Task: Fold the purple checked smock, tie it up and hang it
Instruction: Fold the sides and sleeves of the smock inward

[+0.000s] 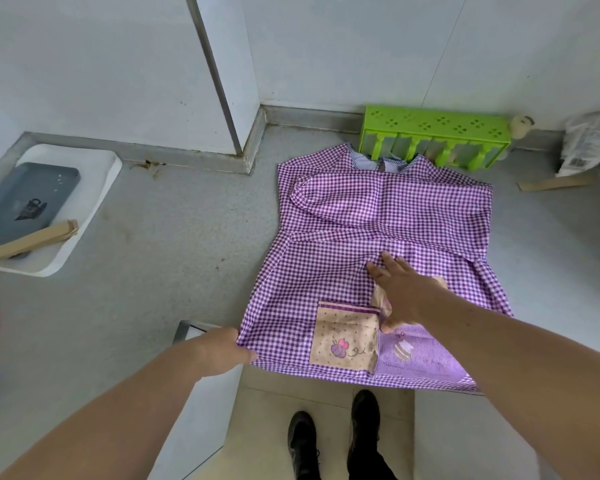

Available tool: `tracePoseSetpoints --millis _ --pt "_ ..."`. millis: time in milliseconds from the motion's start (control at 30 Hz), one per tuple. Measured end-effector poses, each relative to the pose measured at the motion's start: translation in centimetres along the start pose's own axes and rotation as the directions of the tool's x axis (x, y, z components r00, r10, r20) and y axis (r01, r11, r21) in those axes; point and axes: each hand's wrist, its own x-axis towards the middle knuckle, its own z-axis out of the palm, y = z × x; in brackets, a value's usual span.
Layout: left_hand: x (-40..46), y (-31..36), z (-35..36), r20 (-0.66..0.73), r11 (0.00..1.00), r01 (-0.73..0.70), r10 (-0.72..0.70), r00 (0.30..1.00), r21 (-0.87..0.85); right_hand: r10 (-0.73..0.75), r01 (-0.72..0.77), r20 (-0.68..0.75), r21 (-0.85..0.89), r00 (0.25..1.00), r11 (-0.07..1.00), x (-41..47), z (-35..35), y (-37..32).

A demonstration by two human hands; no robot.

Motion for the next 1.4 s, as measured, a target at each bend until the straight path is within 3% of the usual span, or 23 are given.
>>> tracePoseSetpoints --millis 233,400,500,600,667,733,867,967,1133,1200,1267,1333,1367,1400 --pt "-0.1 4.0 0.4 -0.188 0.994 -0.008 -0.013 0.982 -0.11 0.026 -0.013 -0.089 0.143 0.996 0.99 -0.3 1.1 0.7" --pt "0.1 6.1 0.4 -0.259 0.96 -0.05 -0.024 0.966 -0.277 0.292 -0.17 -0.232 0.434 0.928 0.885 -3.2 4.6 4.0" --pt "-0.3 7.5 0.3 -0.196 0.901 -0.037 -0.054 0.979 -0.433 0.537 -0.36 -0.17 0.572 0.826 0.737 -6.0 7.2 7.0" --pt "-0.1 7.7 0.1 -0.138 0.858 -0.025 -0.055 0.989 -0.514 0.75 -0.529 0.031 0.728 0.661 0.436 -9.1 9.8 9.3" --pt "-0.3 7.8 0.0 -0.086 0.862 0.005 -0.057 0.995 -0.506 0.81 -0.6 0.177 0.76 0.559 0.249 -10.5 11.6 10.4" --pt "-1.2 8.4 0.0 -0.07 0.864 0.02 -0.064 0.995 -0.503 0.815 -0.615 0.268 0.778 0.513 0.131 -11.2 13.0 11.1" --pt "-1.3 9.0 0.2 -0.093 0.855 -0.001 -0.055 0.994 -0.518 0.767 -0.593 0.325 0.8 0.553 0.09 -11.5 14.6 11.9" --pt "-1.4 9.0 0.2 -0.104 0.851 -0.001 -0.062 0.993 -0.525 0.725 -0.588 0.301 0.79 0.619 0.174 -11.3 15.6 12.2" --pt "-2.3 8.8 -0.2 -0.052 0.869 0.082 -0.123 0.991 -0.488 0.716 -0.649 0.276 0.692 0.642 0.316 -10.2 15.3 13.0" --pt "-2.8 9.2 -1.2 -0.032 0.856 0.075 -0.106 0.994 -0.512 0.702 -0.54 0.174 0.77 0.691 0.34 -10.5 12.5 12.4" --pt "-3.0 9.6 -2.7 -0.016 0.761 -0.017 0.008 1.0 -0.648 0.726 -0.279 -0.003 0.922 0.687 0.268 -10.5 9.9 12.8" --pt "-2.6 9.3 -4.0 -0.038 0.637 -0.073 0.069 0.997 -0.767 0.731 -0.012 -0.034 0.998 0.681 0.058 -11.4 7.4 13.6" --pt "-2.1 8.8 -4.6 -0.059 0.629 -0.084 0.06 0.996 -0.773 0.699 -0.012 0.04 0.999 0.714 -0.045 -11.8 6.8 13.9" --pt "-1.7 8.4 -4.7 -0.071 0.655 -0.083 0.045 0.996 -0.751 0.646 -0.125 0.126 0.991 0.753 -0.048 -12.2 7.3 14.0"
